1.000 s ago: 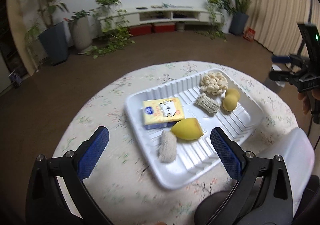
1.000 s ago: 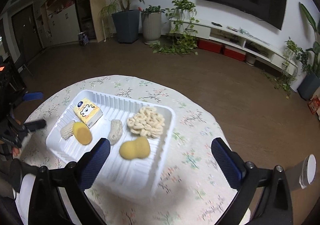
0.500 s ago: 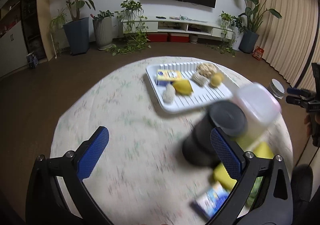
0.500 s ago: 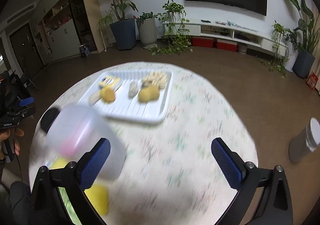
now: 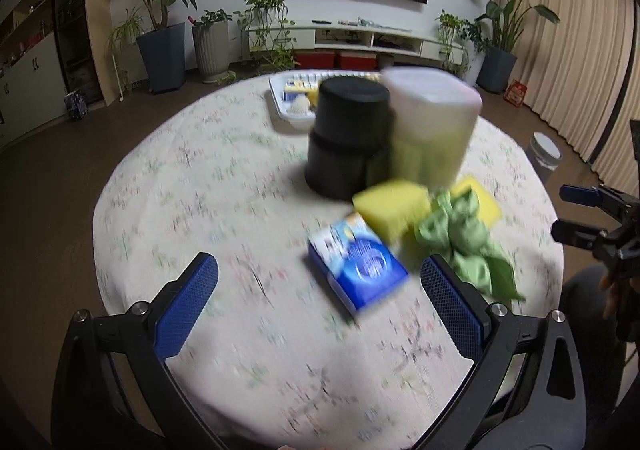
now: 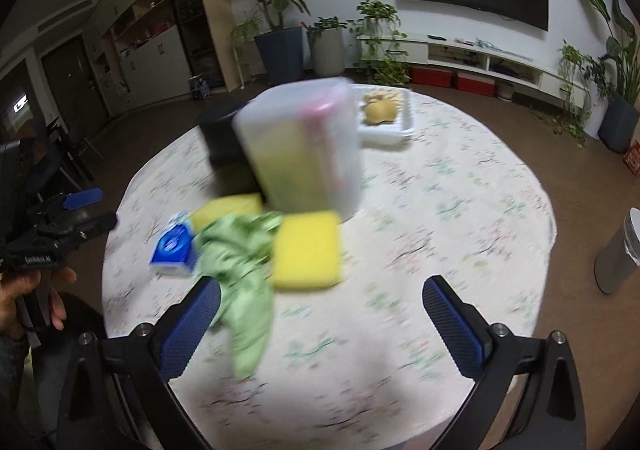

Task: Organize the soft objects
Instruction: 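Move both open tools back to the remaining pile of soft items, then grasp the blue tissue pack with the left tool while the right tool grasps the green satin scrunchie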

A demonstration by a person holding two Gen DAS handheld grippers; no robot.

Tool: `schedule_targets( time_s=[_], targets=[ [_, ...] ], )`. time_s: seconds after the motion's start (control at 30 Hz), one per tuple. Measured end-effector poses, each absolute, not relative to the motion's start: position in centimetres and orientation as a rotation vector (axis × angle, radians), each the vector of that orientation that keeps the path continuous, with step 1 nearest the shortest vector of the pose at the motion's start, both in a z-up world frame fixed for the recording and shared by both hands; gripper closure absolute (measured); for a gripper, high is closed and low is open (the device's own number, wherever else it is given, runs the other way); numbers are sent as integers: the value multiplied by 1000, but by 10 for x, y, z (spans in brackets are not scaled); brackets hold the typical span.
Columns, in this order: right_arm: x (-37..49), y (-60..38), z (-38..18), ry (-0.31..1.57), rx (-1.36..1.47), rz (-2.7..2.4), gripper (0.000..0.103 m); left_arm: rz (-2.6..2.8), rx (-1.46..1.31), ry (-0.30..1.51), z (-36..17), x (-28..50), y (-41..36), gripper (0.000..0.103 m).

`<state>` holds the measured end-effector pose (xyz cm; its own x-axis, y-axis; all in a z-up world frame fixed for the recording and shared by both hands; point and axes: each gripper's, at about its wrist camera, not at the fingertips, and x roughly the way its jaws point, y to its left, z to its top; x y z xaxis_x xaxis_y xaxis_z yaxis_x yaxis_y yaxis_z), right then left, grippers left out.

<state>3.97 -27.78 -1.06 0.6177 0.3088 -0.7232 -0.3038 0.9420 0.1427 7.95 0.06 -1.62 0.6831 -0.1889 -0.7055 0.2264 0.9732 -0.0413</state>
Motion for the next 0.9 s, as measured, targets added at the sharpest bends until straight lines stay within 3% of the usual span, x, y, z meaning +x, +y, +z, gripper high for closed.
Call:
schedule_targets(
  time_s=[0.43, 0.53, 0.67, 0.9],
  targets=[
    [23, -212, -31, 807, -136, 378, 1, -176, 11, 829, -46, 73, -13, 0],
    [36, -204, -30, 802, -153, 388, 4, -171, 11, 839, -47, 79, -12, 0],
    [51, -190, -37, 828, -182, 413, 17, -184, 27, 868, -50, 87, -13, 0],
    [62, -178, -53, 872, -217, 445, 24, -215, 38, 937, -57, 110, -16, 0]
  ],
)
